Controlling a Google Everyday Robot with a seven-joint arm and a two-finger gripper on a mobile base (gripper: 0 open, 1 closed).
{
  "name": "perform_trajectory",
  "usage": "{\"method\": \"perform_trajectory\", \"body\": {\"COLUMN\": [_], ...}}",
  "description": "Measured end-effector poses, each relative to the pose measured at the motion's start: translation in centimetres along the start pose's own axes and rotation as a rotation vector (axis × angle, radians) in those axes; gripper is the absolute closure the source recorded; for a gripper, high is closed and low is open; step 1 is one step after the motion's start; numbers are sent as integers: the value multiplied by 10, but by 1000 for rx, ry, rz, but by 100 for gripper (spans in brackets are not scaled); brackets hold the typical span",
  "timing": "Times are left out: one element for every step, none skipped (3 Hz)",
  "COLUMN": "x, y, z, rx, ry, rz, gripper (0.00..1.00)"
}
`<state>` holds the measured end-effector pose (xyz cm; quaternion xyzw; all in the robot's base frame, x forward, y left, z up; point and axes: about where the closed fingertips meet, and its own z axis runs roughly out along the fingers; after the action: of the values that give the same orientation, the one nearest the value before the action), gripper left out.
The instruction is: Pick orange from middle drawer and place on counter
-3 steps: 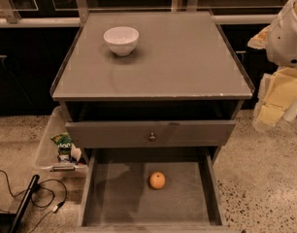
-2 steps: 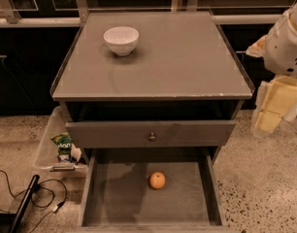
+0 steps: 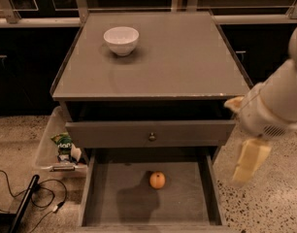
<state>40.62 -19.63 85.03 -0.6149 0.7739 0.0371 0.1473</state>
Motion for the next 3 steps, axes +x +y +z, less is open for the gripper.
{"method": "perform_trajectory", "body": {"x": [18,18,19], "y": [26,26,31], "z": [89,88,132], "rx": [-59,-59,-126], "ry": [-39,-38,-89], "rz": [-12,-13,14], "gripper": [0,0,0]}}
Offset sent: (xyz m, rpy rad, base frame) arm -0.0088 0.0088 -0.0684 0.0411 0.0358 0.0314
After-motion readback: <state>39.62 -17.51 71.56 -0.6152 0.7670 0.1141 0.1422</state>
